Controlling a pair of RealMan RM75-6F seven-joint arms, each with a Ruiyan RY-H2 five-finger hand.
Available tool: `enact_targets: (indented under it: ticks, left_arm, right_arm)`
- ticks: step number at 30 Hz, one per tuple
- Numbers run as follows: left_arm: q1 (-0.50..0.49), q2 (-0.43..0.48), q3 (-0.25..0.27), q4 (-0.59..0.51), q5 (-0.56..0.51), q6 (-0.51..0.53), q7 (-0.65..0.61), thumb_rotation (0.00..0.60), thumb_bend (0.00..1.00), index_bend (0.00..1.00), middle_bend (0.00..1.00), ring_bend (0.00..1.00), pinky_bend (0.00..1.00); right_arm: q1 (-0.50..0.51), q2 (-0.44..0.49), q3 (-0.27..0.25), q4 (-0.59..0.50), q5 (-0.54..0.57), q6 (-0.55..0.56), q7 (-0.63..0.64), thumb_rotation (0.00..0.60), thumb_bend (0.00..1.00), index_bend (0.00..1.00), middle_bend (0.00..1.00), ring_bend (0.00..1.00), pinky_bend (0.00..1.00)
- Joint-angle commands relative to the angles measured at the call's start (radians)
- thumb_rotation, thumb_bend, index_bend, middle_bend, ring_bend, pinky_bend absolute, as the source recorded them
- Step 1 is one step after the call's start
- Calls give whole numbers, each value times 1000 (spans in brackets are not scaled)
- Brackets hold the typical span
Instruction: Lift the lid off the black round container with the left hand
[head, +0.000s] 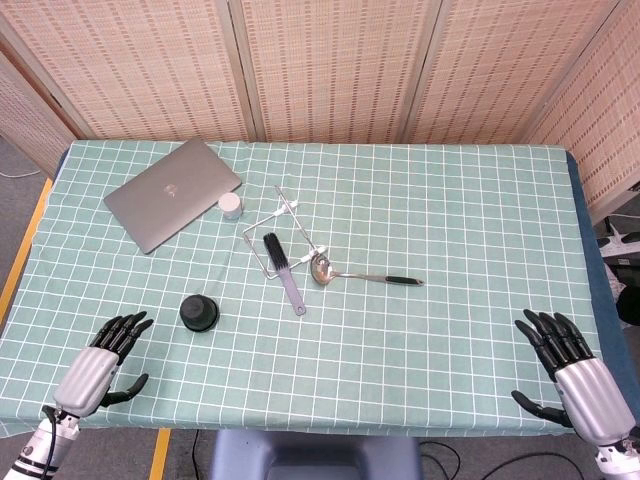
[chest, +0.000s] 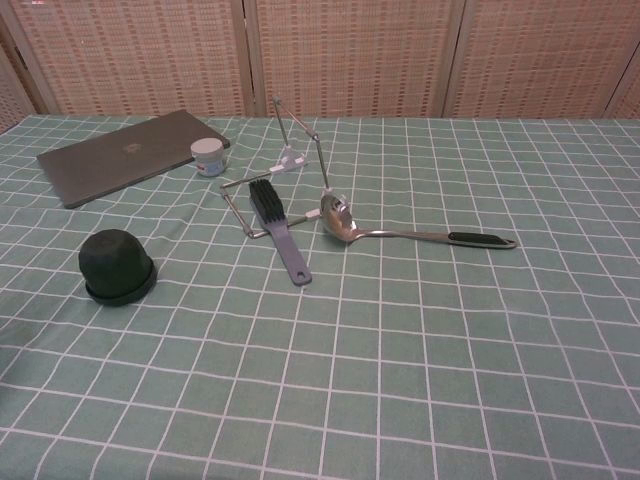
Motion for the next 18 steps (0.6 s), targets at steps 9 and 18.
enact_targets:
  ticks: [9, 18]
  left_arm:
    - [-181, 56, -34, -80, 40, -231, -235, 600, 324, 0, 0, 0, 104]
    - [-511, 165, -188, -196, -148, -693, -232, 600, 311, 0, 0, 0, 109]
  right_arm:
    - [6, 0, -3, -5, 0, -19, 0, 600, 107, 0, 0, 0, 0]
    - [21, 5, -19, -12, -9, -67, -23, 600, 109, 0, 0, 0, 0]
